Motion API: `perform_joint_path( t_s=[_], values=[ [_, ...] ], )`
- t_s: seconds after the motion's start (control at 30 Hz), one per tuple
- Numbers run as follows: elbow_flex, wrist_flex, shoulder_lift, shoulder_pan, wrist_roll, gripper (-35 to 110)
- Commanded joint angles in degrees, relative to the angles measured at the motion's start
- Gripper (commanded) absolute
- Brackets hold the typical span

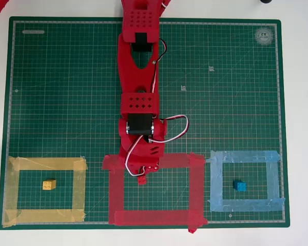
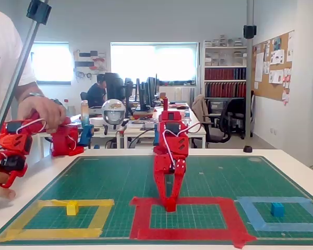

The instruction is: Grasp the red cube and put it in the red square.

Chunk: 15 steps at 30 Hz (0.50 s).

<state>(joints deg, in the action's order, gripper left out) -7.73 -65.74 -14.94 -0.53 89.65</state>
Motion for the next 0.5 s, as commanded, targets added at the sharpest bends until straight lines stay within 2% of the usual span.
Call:
perform_joint_path(
  t_s=[0.0,0.47],
  values=[
    [3.4,5.7,0.9,-0.4,1.1,0],
    [4.7,5.1,1.8,-1.7,0.9,0]
  ],
)
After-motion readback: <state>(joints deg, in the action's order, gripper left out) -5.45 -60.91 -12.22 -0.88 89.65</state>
